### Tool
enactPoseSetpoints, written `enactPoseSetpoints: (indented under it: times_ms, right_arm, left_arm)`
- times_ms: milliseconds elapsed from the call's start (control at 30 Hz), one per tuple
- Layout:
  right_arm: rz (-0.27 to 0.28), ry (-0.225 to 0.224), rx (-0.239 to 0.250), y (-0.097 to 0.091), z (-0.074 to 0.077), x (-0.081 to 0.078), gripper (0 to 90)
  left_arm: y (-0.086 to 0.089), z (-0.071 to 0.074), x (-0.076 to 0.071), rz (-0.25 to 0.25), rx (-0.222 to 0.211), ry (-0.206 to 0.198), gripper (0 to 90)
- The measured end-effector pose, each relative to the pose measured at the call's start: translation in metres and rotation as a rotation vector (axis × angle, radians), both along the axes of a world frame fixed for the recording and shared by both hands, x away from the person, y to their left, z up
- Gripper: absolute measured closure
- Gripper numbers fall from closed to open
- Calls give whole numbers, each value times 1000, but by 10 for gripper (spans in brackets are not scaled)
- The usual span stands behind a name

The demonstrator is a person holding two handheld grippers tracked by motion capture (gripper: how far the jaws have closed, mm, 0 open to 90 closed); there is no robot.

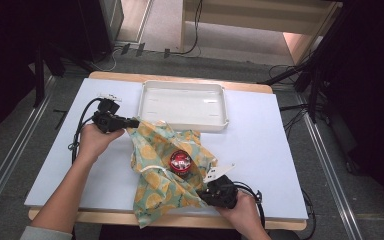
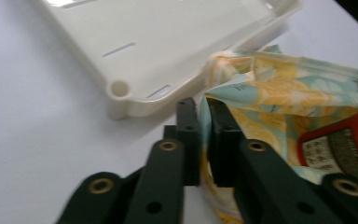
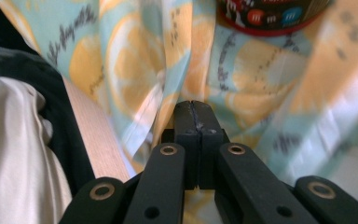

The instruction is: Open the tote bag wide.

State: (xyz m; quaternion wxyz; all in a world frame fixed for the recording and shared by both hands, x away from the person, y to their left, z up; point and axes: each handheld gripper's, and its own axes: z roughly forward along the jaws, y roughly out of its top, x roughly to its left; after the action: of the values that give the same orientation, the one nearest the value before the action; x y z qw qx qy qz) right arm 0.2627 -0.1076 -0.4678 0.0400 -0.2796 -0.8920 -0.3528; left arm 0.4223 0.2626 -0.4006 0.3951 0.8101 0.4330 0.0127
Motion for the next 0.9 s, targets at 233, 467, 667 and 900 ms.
enactPoseSetpoints:
  times_ms: [233, 467, 667, 900]
  right_arm:
    - [-30, -36, 50, -7, 14, 0, 890]
    - [-71, -71, 72, -12, 37, 5, 900]
    - [-99, -85, 74, -9, 51, 21, 900]
    - [-115, -58, 33, -2, 45, 41, 900]
  left_arm:
    - [-5, 19, -19, -31, 1, -75, 488]
    - [2, 35, -34, -37, -28, -97, 418]
    - [11, 44, -39, -17, -39, -109, 356]
    - [0, 49, -50, -58, -26, -120, 641]
